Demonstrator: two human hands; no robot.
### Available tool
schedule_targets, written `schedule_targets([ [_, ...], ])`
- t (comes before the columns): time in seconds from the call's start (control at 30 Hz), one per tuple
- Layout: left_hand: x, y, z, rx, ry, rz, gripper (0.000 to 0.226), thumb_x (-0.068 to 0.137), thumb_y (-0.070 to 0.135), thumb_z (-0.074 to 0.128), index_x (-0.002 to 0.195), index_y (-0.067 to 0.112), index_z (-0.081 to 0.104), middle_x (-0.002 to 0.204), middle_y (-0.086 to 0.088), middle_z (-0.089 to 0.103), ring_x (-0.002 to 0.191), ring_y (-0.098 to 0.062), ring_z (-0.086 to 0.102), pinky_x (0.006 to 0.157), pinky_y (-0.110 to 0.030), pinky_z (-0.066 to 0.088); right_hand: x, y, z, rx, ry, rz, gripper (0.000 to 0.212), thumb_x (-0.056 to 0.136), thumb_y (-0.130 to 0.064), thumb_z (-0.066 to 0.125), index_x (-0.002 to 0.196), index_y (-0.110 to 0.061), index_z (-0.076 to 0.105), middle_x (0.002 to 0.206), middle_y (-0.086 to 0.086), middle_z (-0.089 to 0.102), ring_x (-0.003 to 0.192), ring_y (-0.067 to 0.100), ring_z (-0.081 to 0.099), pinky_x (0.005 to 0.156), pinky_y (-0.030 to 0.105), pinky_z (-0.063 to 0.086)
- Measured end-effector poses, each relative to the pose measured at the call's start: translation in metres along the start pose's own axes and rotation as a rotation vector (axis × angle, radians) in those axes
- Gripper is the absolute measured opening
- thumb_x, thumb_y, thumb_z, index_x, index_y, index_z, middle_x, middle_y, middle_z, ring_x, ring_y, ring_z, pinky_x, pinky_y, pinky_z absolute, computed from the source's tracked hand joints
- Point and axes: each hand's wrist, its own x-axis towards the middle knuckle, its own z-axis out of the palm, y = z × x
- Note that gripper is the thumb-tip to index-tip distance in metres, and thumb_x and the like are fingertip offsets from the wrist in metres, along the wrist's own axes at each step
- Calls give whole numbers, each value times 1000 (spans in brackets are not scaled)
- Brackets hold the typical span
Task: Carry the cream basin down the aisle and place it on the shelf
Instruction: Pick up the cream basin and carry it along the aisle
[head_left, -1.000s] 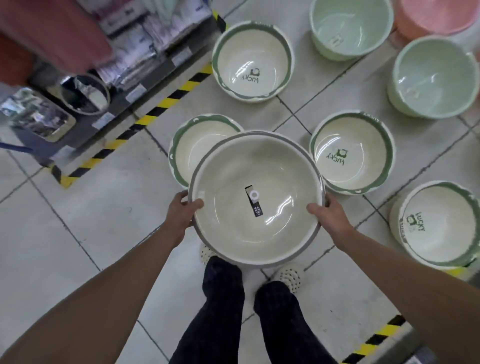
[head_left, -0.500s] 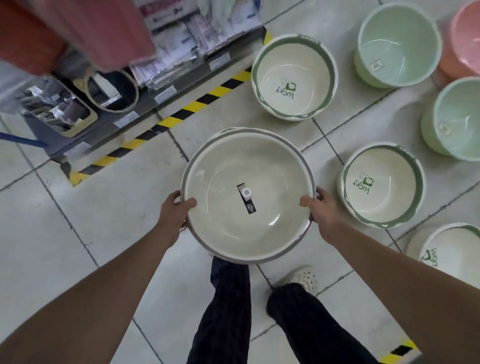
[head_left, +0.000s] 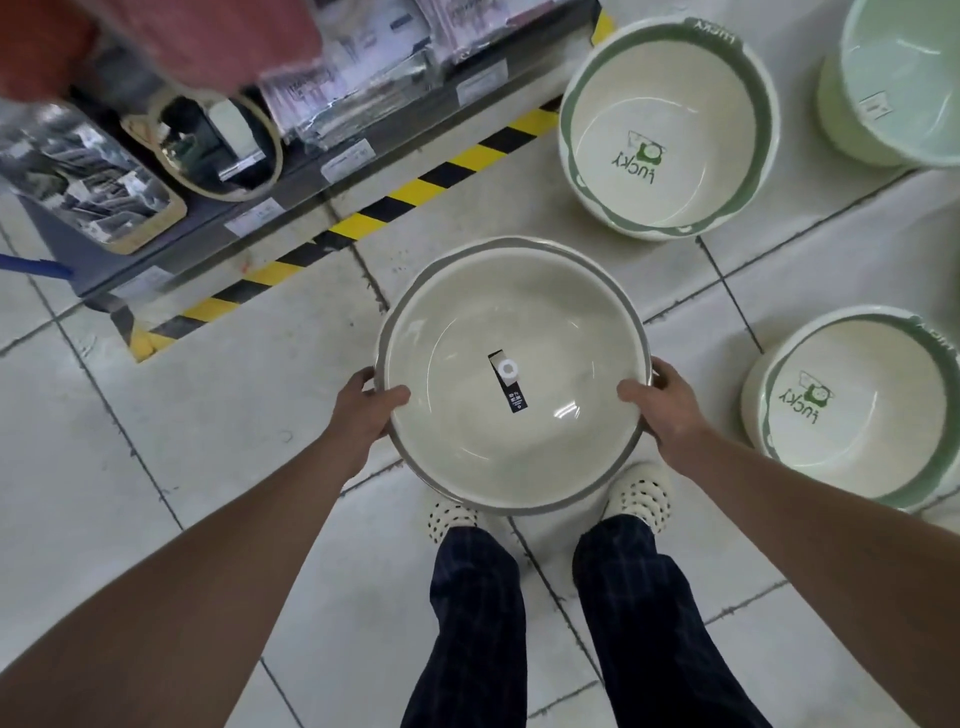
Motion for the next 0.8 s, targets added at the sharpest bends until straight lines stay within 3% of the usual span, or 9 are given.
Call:
schedule_targets([
  [0.13, 27, -4, 6, 21, 4, 10, 61, 88, 1, 69, 145, 12, 50, 113, -13, 68, 92, -28, 66, 74, -34, 55, 34, 3, 7, -28, -8, -7, 35, 84, 2, 66, 96, -31, 63, 108, 8, 69, 105, 38, 68, 100, 56, 55],
  [0.27, 50, -9, 11, 43, 0, 20, 60, 88, 0, 69, 144, 12, 49, 100, -7, 67, 86, -22, 67, 80, -37, 55, 60, 10, 14, -16, -28, -7, 39, 83, 5, 65, 98, -31, 64, 120, 13, 70, 96, 30, 65, 101, 55, 54],
  [0.33, 61, -12, 14, 39, -2, 15, 61, 87, -1, 69, 144, 12, 49, 101, -6, 67, 86, -21, 67, 80, -38, 56, 71, 14, 17, -16, -27, -6, 39, 82, 5, 65, 97, -31, 64, 116, 11, 71, 97, 29, 65, 102, 53, 54],
  [0.43, 74, -16, 19, 47, -7, 17, 60, 87, -1, 68, 142, 13, 51, 104, -7, 69, 88, -22, 67, 80, -37, 57, 85, 20, 20, -32, -1, -2, 39, 81, 3, 68, 100, -30, 65, 116, 11, 72, 96, 27, 66, 98, 44, 56],
  [0.53, 85, -22, 25, 60, -6, 30, 56, 86, -3, 68, 138, 14, 54, 102, -6, 70, 88, -23, 67, 83, -41, 58, 95, 28, 21, -57, 19, 5, 44, 82, 1, 69, 115, -28, 62, 116, 7, 71, 89, 17, 66, 82, 29, 55],
  [0.63, 95, -31, 29, 78, 8, 47, 41, 85, -1, 69, 119, 21, 65, 97, -2, 75, 89, -26, 69, 95, -52, 58, 106, 39, 21, -63, 34, 22, 54, 81, -2, 71, 130, -23, 62, 116, 1, 72, 91, 16, 67, 82, 28, 52],
  [0.7, 100, -37, 31, 78, 24, 66, 34, 84, 0, 69, 102, 28, 68, 93, 1, 76, 88, -25, 70, 97, -51, 57, 112, 44, 21, -66, 43, 25, 60, 80, -6, 73, 136, -24, 62, 116, 0, 73, 95, 18, 68, 87, 30, 52],
  [0.8, 106, -41, 36, 64, 43, 85, 37, 85, 0, 68, 91, 36, 65, 87, 8, 76, 85, -20, 70, 95, -46, 58, 118, 47, 21, -65, 61, -2, 54, 79, -10, 73, 128, -31, 67, 105, -5, 75, 93, 17, 69, 83, 28, 53],
])
